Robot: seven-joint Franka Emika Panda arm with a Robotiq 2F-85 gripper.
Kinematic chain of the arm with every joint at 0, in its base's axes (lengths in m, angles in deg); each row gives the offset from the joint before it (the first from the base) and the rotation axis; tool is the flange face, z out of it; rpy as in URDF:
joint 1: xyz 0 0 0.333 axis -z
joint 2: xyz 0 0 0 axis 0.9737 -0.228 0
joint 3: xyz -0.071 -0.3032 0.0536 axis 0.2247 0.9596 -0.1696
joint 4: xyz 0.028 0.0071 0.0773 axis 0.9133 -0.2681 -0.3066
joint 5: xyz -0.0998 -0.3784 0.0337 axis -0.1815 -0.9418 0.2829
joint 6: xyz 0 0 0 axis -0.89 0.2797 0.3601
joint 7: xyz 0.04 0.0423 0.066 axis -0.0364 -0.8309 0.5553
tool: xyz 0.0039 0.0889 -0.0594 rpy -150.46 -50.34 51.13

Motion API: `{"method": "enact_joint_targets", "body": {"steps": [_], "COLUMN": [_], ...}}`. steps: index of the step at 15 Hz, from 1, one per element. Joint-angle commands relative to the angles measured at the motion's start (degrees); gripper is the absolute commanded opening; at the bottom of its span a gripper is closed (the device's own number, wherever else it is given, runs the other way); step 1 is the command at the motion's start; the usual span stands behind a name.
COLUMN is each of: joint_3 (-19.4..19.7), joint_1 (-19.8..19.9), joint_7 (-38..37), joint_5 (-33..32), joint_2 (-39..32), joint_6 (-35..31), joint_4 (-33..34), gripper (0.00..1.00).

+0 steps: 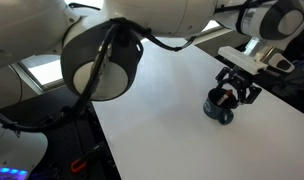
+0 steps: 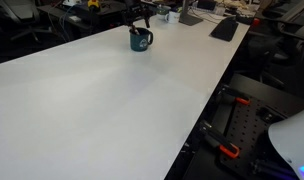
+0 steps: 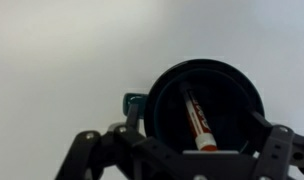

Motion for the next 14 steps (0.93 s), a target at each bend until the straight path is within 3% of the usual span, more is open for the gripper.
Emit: {"method": "enact_joint_targets", "body": {"steps": [1,2,3,4,7,9,12,14], "joint_3": [0.88,0.84,0.85,0.88,1.07,1.16,1.08,0.99], "joint_1": [-0.75,-0.77,-0.79,-0.83,-0.97,-0.99,-1.09,-1.11], "joint_7": [-0.49,-0.4,-0.49,-0.64,-0.88,-1.12,-1.24,-1.11], "joint_5": [-0.31,-0.29,-0.29,-0.3,-0.66,-0.87,-0.79,-0.7], "joint_2": [0.95,0.91,0.9,0.85,0.85,0.93,1.05,1.21], "joint_6": [-0.16,-0.25,-0.22,-0.17,-0.2,-0.25,-0.25,-0.5], "joint_4": [-0.67,-0.66,-0.67,-0.72,-0.74,-0.75,-0.7,-0.54], "gripper": [1.0,1.0,0.77,0.77,0.51,0.87,1.0,1.0]}}
